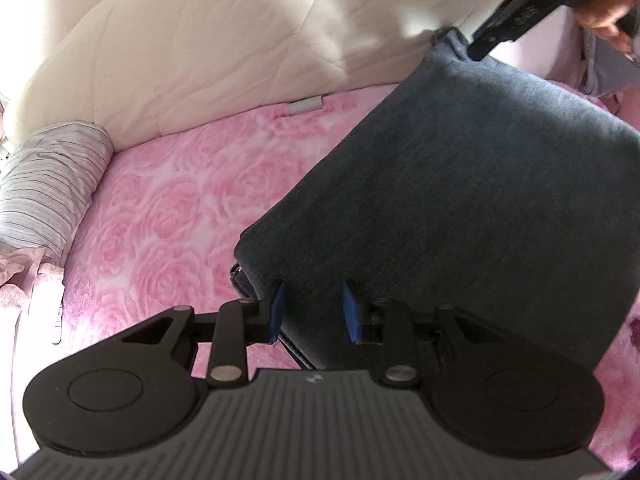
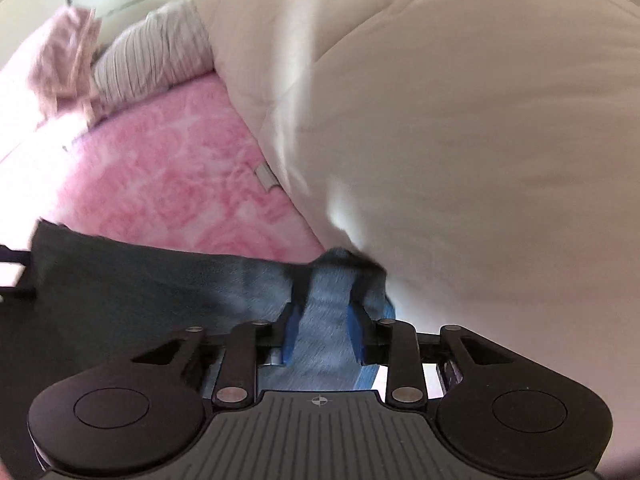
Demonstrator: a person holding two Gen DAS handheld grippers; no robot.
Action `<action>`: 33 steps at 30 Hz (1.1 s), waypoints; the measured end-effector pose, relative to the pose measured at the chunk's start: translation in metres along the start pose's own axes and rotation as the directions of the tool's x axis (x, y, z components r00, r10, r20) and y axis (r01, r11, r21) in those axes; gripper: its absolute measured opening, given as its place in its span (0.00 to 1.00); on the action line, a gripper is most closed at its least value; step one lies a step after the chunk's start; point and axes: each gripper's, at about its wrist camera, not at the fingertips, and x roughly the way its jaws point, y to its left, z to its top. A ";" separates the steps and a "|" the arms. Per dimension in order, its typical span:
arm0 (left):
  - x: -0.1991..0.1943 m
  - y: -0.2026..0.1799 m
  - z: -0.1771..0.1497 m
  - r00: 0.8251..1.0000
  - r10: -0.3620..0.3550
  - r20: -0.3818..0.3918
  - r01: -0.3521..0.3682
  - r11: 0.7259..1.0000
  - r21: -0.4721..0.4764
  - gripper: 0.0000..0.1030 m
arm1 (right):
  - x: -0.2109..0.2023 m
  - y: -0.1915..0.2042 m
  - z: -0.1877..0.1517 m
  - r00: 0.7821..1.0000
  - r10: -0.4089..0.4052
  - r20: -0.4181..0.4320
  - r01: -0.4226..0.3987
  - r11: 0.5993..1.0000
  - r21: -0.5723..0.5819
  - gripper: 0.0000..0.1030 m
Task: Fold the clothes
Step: 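Lower the jeans bundle onto the stack of folded jeans with both grippers, then open both grippers and pull them back from the jeans stack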
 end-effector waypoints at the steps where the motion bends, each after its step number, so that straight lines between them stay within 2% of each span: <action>1: -0.007 0.001 -0.001 1.000 -0.004 0.003 0.004 1.000 -0.007 0.27 | -0.012 0.005 -0.007 1.000 0.019 0.008 -0.019 1.000 0.002 0.30; 6: -0.062 -0.004 -0.023 0.995 -0.094 0.041 0.096 0.994 -0.045 0.27 | -0.077 0.042 -0.057 0.996 0.088 0.006 -0.088 0.996 -0.034 0.30; 10: -0.077 -0.027 -0.047 0.988 -0.156 0.000 0.156 0.987 -0.038 0.27 | -0.109 0.073 -0.105 0.994 0.106 -0.041 -0.108 0.993 -0.044 0.30; 15: -0.057 -0.046 -0.058 0.990 -0.141 -0.013 0.141 0.990 -0.022 0.27 | -0.089 0.081 -0.144 0.990 0.076 -0.118 -0.076 0.997 0.004 0.30; 19: -0.058 -0.050 -0.055 0.993 -0.113 -0.026 0.113 0.994 -0.013 0.28 | -0.091 0.082 -0.144 0.989 0.072 -0.129 -0.076 0.997 -0.026 0.30; 22: -0.071 -0.051 -0.055 0.996 -0.085 -0.034 0.083 0.996 -0.042 0.27 | -0.101 0.084 -0.140 0.990 0.056 -0.128 -0.056 0.998 0.006 0.30; 24: -0.083 -0.052 -0.058 0.997 -0.062 -0.043 0.057 0.993 -0.103 0.30 | -0.111 0.085 -0.140 0.992 0.050 -0.112 -0.046 0.998 0.039 0.33; 25: -0.091 -0.054 -0.062 0.998 -0.045 -0.046 0.038 0.990 -0.135 0.39 | -0.117 0.087 -0.143 0.993 0.051 -0.104 -0.045 0.997 0.060 0.47; 26: -0.098 -0.057 -0.067 0.998 -0.030 -0.049 0.021 0.985 -0.171 0.55 | -0.125 0.091 -0.146 0.994 0.050 -0.098 -0.043 0.996 0.081 0.55; 27: -0.106 -0.060 -0.071 0.999 -0.015 -0.049 0.005 0.978 -0.206 0.62 | -0.134 0.097 -0.151 0.995 0.041 -0.093 -0.032 0.995 0.099 0.65; 28: -0.113 -0.064 -0.075 0.999 -0.001 -0.044 -0.009 0.970 -0.242 0.71 | -0.143 0.103 -0.156 0.996 0.031 -0.088 -0.021 0.993 0.116 0.65; 29: -0.121 -0.069 -0.080 0.999 0.010 -0.041 -0.021 0.960 -0.278 0.75 | -0.152 0.109 -0.162 0.996 0.021 -0.083 -0.010 0.991 0.134 0.65; 33: -0.153 -0.088 -0.100 1.000 0.021 -0.015 -0.026 0.916 -0.401 0.80 | -0.188 0.132 -0.182 0.998 -0.019 -0.067 0.033 0.978 0.204 0.65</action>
